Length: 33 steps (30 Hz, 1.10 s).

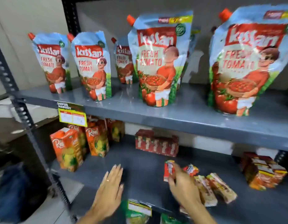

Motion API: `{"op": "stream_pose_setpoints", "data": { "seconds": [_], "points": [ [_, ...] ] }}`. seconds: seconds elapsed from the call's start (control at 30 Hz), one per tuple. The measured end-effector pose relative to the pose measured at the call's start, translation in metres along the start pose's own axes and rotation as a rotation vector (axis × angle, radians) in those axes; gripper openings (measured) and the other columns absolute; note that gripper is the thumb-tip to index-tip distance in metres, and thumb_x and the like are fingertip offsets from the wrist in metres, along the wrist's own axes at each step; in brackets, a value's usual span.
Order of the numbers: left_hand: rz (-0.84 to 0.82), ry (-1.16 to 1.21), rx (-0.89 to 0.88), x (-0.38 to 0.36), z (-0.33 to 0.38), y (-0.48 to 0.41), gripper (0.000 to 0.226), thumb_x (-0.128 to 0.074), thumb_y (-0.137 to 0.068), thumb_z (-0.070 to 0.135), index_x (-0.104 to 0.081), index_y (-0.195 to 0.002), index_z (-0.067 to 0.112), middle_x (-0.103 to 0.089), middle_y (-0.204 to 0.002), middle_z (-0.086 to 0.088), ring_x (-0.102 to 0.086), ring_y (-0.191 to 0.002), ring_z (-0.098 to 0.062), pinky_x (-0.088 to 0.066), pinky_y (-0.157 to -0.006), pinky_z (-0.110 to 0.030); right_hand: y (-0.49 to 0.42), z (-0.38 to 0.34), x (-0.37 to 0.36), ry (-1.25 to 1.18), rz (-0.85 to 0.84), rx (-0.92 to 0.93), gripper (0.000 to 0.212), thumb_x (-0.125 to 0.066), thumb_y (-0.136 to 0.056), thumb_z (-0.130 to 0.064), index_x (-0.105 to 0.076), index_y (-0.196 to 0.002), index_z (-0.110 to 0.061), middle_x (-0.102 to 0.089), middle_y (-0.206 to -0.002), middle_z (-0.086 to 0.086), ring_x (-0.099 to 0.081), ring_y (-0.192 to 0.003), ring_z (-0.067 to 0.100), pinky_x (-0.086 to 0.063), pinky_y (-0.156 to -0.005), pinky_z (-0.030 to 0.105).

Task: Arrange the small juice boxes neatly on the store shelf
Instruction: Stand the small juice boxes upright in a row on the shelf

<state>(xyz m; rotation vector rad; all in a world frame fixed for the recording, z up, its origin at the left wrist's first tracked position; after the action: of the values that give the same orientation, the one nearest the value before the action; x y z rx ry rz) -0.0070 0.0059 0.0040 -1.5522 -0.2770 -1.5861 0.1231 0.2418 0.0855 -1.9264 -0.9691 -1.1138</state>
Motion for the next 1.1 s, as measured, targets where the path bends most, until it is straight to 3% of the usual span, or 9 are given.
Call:
{"op": "stream_pose_setpoints", "data": {
  "seconds": [0.07, 0.2, 0.33, 0.47, 0.6, 0.73, 0.83, 0.97, 1.1],
  "points": [
    [-0.045, -0.059, 0.03, -0.007, -0.027, -0.016, 0.069, -0.014, -0.095, 0.049, -0.038, -0.143, 0.005, -0.031, -0.153, -0.008, -0.021, -0.143, -0.022, 0.007, -0.112, -0.023, -0.026, 0.004, -0.024, 0.026, -0.108, -0.133, 0.041, -0.039, -0.093, -0.029, -0.037, -0.133, -0.018, -0.066, -0.114, 0.014, -0.063, -0.105, 0.034, -0.049, -0.084, 0.04],
    [-0.293, -0.059, 0.135, -0.019, -0.067, -0.051, 0.082, 0.001, -0.084, 0.054, -0.014, -0.151, 0.008, -0.009, -0.16, -0.006, -0.003, -0.147, -0.02, 0.004, -0.117, -0.033, -0.062, 0.006, -0.072, 0.054, -0.033, -0.282, 0.041, -0.043, -0.092, -0.03, -0.043, -0.124, -0.006, -0.061, -0.116, 0.022, -0.06, -0.107, 0.04, -0.049, -0.088, 0.046],
    [-0.394, -0.046, 0.162, -0.037, -0.099, -0.052, 0.064, -0.02, -0.099, 0.046, -0.004, -0.152, 0.013, -0.002, -0.162, -0.002, 0.003, -0.147, -0.016, 0.001, -0.119, -0.036, -0.083, -0.002, -0.093, 0.149, -0.067, -0.399, 0.064, -0.058, -0.082, -0.032, -0.04, -0.131, 0.006, -0.064, -0.116, 0.024, -0.061, -0.108, 0.04, -0.05, -0.089, 0.043],
    [-0.355, 0.0, 0.164, -0.048, -0.106, -0.047, 0.066, -0.021, -0.098, 0.048, -0.005, -0.152, 0.015, -0.004, -0.161, 0.0, 0.001, -0.147, -0.015, 0.0, -0.119, -0.035, -0.089, -0.017, -0.078, 0.057, -0.019, -0.531, 0.048, -0.067, -0.076, -0.037, -0.064, -0.105, 0.001, -0.068, -0.108, 0.024, -0.066, -0.1, 0.04, -0.052, -0.081, 0.038],
    [-0.346, -0.019, 0.145, -0.05, -0.109, -0.047, 0.067, -0.019, -0.097, 0.05, -0.006, -0.152, 0.013, -0.004, -0.161, -0.001, 0.0, -0.147, -0.016, 0.0, -0.12, -0.036, -0.085, -0.06, -0.085, -0.216, 0.164, -0.608, 0.051, -0.07, -0.074, -0.044, -0.066, -0.097, 0.002, -0.067, -0.104, 0.03, -0.064, -0.098, 0.047, -0.051, -0.079, 0.044],
    [-0.319, -0.005, 0.139, -0.052, -0.111, -0.048, 0.071, -0.013, -0.093, 0.054, -0.01, -0.152, 0.014, -0.008, -0.161, -0.001, -0.003, -0.147, -0.016, -0.001, -0.12, -0.036, -0.082, -0.124, -0.116, -0.534, 0.302, -0.579, 0.047, -0.078, -0.066, -0.025, -0.054, -0.106, -0.015, -0.068, -0.101, 0.019, -0.064, -0.093, 0.043, -0.046, -0.074, 0.04],
    [-0.299, 0.014, 0.135, -0.054, -0.112, -0.048, 0.069, -0.02, -0.095, 0.052, -0.01, -0.152, 0.014, -0.01, -0.161, -0.002, -0.004, -0.147, -0.016, -0.003, -0.12, -0.036, -0.083, -0.145, -0.141, -0.672, 0.318, -0.529, 0.043, -0.078, -0.068, -0.024, -0.044, -0.093, -0.017, -0.065, -0.09, 0.009, -0.064, -0.087, 0.038, -0.042, -0.068, 0.034],
    [-0.282, 0.008, 0.131, -0.054, -0.112, -0.047, 0.075, -0.009, -0.089, 0.055, -0.013, -0.151, 0.012, -0.013, -0.16, -0.004, -0.007, -0.147, -0.016, -0.003, -0.119, -0.035, -0.079, -0.147, -0.165, -0.657, 0.242, -0.472, 0.046, -0.08, -0.07, -0.026, -0.037, -0.087, -0.021, -0.056, -0.078, -0.006, -0.065, -0.08, 0.029, -0.05, -0.066, 0.039],
    [-0.269, 0.023, 0.136, -0.053, -0.11, -0.047, 0.08, -0.005, -0.084, 0.055, -0.015, -0.151, 0.012, -0.016, -0.16, -0.004, -0.009, -0.147, -0.017, -0.003, -0.119, -0.036, -0.082, -0.142, -0.17, -0.597, 0.23, -0.426, 0.055, -0.084, -0.065, -0.024, -0.039, -0.095, -0.016, -0.053, -0.094, 0.002, -0.062, -0.087, 0.026, -0.05, -0.067, 0.037]
  ]
}}
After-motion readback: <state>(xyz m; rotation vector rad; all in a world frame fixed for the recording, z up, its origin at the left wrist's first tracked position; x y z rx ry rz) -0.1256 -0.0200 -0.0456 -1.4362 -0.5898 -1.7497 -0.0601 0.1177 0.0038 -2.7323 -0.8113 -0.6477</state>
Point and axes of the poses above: each hand's wrist, its own y-axis away from the middle knuckle, its own x-axis out of the back of the hand, z = x × y, the point moved 1 cm from there along -y, towards the middle knuckle
